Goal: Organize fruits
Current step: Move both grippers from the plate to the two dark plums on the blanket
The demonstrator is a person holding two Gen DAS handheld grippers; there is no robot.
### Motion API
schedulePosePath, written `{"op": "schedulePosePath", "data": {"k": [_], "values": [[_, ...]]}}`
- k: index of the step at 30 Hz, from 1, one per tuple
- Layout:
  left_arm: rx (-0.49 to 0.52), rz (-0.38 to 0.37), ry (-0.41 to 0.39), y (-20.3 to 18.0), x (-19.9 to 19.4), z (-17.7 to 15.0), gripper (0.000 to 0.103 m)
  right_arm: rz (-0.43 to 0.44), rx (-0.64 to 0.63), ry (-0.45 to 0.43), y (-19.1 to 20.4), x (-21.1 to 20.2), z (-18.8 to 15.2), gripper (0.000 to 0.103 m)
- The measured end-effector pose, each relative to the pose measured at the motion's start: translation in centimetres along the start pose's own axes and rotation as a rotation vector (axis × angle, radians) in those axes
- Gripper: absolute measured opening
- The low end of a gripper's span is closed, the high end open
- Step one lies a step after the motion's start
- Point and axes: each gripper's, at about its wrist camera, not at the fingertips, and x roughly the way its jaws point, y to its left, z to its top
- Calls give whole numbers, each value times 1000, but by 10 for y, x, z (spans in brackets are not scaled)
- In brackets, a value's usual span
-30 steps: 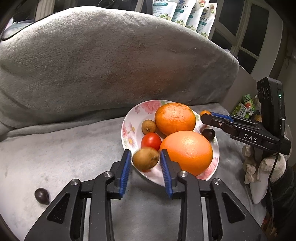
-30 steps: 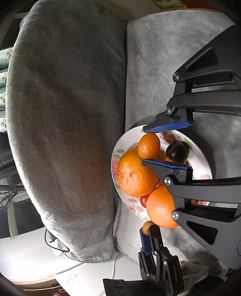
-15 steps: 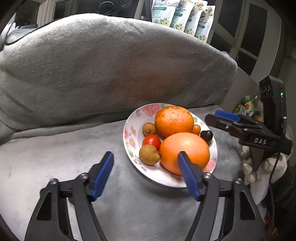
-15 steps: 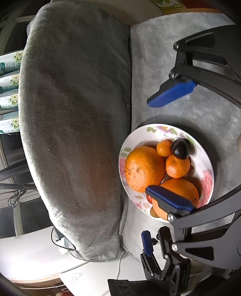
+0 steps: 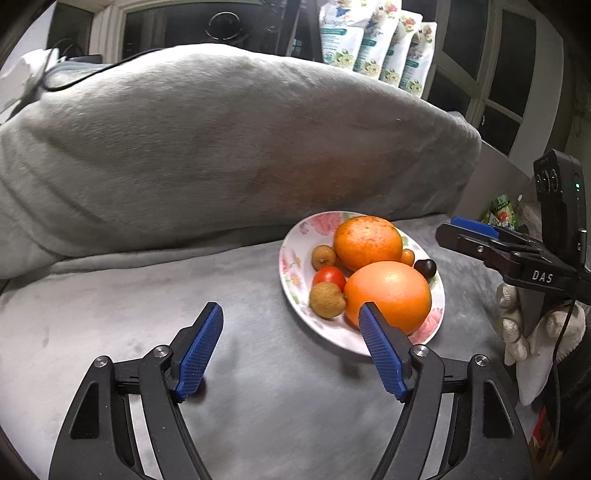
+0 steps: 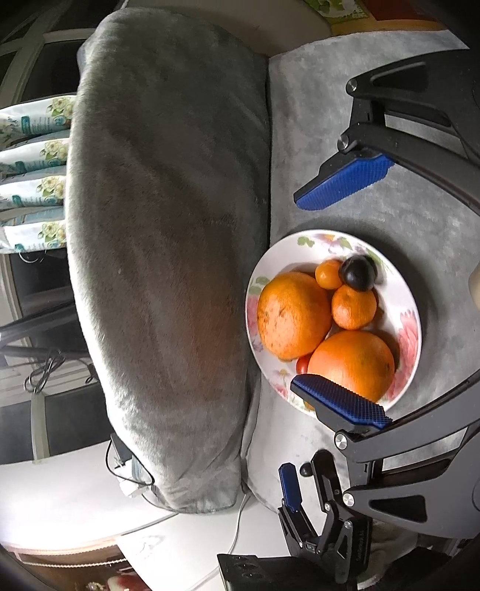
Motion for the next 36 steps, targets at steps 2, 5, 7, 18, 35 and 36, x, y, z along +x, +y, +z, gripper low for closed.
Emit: {"op": "schedulePosePath", "data": {"k": [2,5,7,18,35,36], "values": [[-8,13,-6,6,-5,-2,76,8,-5,-5,5,-4,1,93],[-19,25,-16,15,-14,-5,76,23,-15,-15,15,-8,3,93],[-21,37,-20,21,-21,-9,76,34,-24,-20,22,-11,4,93],[-38,76,-7,48,-44,-38,76,104,-102,-20,69,-14,6,93],[-147,80,14,101,-48,-60,55,217,-248,62,151,16,-9,92],[-151,76,15,103,-48,-61,54,223,-258,68,155,19,-11,92]]}}
